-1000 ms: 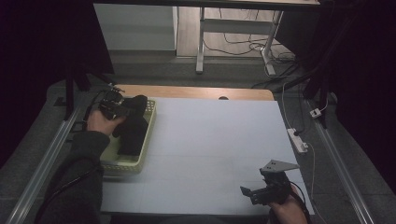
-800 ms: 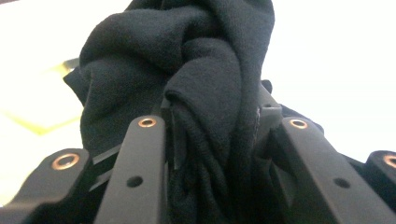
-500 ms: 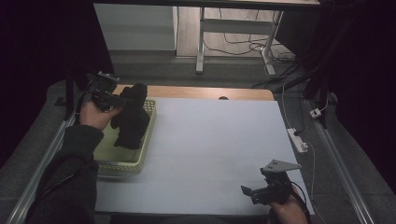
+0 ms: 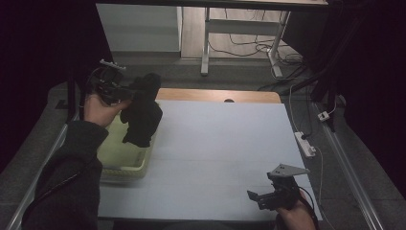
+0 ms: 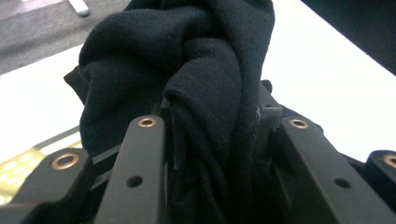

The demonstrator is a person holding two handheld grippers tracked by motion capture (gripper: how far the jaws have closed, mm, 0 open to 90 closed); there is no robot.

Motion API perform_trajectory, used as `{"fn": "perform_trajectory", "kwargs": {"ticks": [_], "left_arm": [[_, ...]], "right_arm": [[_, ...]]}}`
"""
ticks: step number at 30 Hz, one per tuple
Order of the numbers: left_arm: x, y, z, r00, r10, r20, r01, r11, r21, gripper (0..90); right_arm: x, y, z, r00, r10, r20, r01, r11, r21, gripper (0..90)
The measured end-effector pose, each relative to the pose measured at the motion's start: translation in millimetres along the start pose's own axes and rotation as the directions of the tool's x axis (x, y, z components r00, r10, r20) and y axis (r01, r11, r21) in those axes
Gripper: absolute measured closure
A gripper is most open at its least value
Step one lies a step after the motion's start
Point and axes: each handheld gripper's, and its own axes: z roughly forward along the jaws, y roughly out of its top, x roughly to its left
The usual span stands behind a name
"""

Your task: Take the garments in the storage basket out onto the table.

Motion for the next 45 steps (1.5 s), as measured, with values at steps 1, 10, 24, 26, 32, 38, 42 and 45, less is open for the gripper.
{"fn": "perform_trajectory", "kwargs": {"ticks": [1, 10, 24, 26, 32, 38, 42, 45], "left_arm": [[-2.7, 1.7, 0.1, 1.0000, 0.005, 0.003, -0.005, 1.0000, -0.003, 66.2], [-31.1, 20.8, 8.5, 0.9975, 0.047, 0.054, -0.046, 0.9987, -0.024, 66.1], [-75.3, 38.4, 43.8, 0.9810, 0.149, 0.124, -0.150, 0.9887, -0.006, 65.9], [-80.7, 39.9, 49.3, 0.9780, 0.163, 0.131, -0.163, 0.9866, -0.004, 65.9], [-100.7, 44.3, 70.8, 0.9660, 0.194, 0.170, -0.198, 0.9802, 0.004, 65.8], [-119.7, 49.2, 90.1, 0.9554, 0.210, 0.208, -0.218, 0.9757, 0.019, 65.6], [-131.9, 48.6, 104.2, 0.9479, 0.234, 0.216, -0.245, 0.9694, 0.022, 65.5], [-138.1, 46.2, 114.2, 0.9421, 0.261, 0.211, -0.274, 0.9611, 0.035, 65.2]], "right_arm": [[0.0, 0.0, -0.1, 1.0000, 0.000, 0.000, 0.000, 1.000, 0.000, 0.0], [-0.8, -0.5, -0.9, 0.9999, 0.011, -0.005, -0.011, 1.000, -0.012, 0.0], [-0.7, -0.7, -1.3, 0.9999, 0.009, -0.006, -0.010, 1.000, -0.015, 0.0], [-0.7, -0.8, -1.4, 0.9999, 0.009, -0.006, -0.009, 1.000, -0.015, 0.0], [-0.6, -0.8, -1.4, 1.0000, 0.007, -0.006, -0.007, 1.000, -0.015, 0.0], [-0.5, -0.8, -1.1, 1.0000, 0.000, -0.006, -0.001, 1.000, -0.012, 0.0], [-0.5, -1.0, -1.4, 1.0000, 0.001, -0.007, -0.001, 1.000, -0.014, 0.0], [-0.5, -1.1, -1.5, 1.0000, 0.002, -0.007, -0.002, 1.000, -0.014, 0.0]]}}
